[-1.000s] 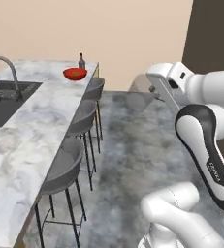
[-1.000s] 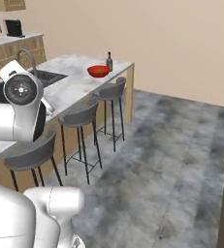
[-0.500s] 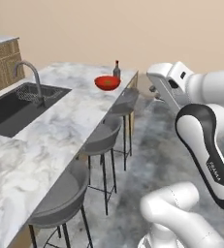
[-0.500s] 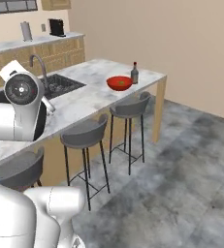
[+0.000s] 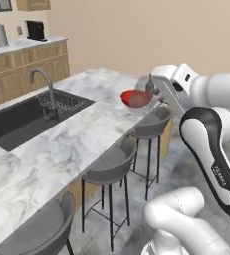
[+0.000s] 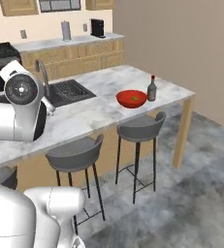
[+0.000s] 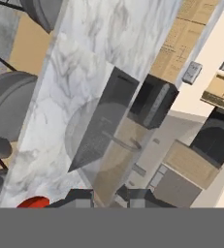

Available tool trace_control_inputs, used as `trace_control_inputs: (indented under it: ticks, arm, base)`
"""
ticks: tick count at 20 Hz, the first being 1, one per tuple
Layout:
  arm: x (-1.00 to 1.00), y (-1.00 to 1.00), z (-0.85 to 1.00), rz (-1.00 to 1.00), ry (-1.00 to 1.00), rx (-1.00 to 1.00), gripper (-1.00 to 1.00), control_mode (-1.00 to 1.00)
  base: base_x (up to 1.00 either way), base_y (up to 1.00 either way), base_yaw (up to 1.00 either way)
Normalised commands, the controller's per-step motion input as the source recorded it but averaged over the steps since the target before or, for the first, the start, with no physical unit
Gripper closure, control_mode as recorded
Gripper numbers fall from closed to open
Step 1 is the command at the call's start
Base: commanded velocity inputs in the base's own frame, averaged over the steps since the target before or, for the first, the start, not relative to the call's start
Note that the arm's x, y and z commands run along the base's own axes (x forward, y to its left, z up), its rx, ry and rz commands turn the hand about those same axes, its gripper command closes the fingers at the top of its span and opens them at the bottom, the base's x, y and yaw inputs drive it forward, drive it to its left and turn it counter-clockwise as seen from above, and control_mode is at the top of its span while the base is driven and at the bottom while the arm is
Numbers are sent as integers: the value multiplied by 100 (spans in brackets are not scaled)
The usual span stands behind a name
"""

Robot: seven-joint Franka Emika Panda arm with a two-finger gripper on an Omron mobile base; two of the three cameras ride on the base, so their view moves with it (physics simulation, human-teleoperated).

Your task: There is a bowl on the dining counter. Grab a lemon wedge from the fridge and place it in the bowl. Then get the liquor bottle and glass cup from the cabinet and place them next to the bowl.

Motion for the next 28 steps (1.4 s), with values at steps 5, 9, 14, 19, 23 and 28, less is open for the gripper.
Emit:
trace_control_inputs:
  ticks: [5, 9, 14, 19, 23, 28]
  arm:
    - [0, 0, 0, 0, 0, 0, 100, 100]
    - [0, 0, 0, 0, 0, 0, 100, 100]
    - [0, 0, 0, 0, 0, 0, 100, 100]
    - [0, 0, 0, 0, 0, 0, 100, 100]
    - [0, 0, 0, 0, 0, 0, 100, 100]
    - [0, 0, 0, 0, 0, 0, 100, 100]
  base:
    - [87, -52, 48]
    - [85, -48, 50]
    - [86, -46, 50]
    - [86, -45, 51]
    - [89, -40, 48]
    - [83, -46, 38]
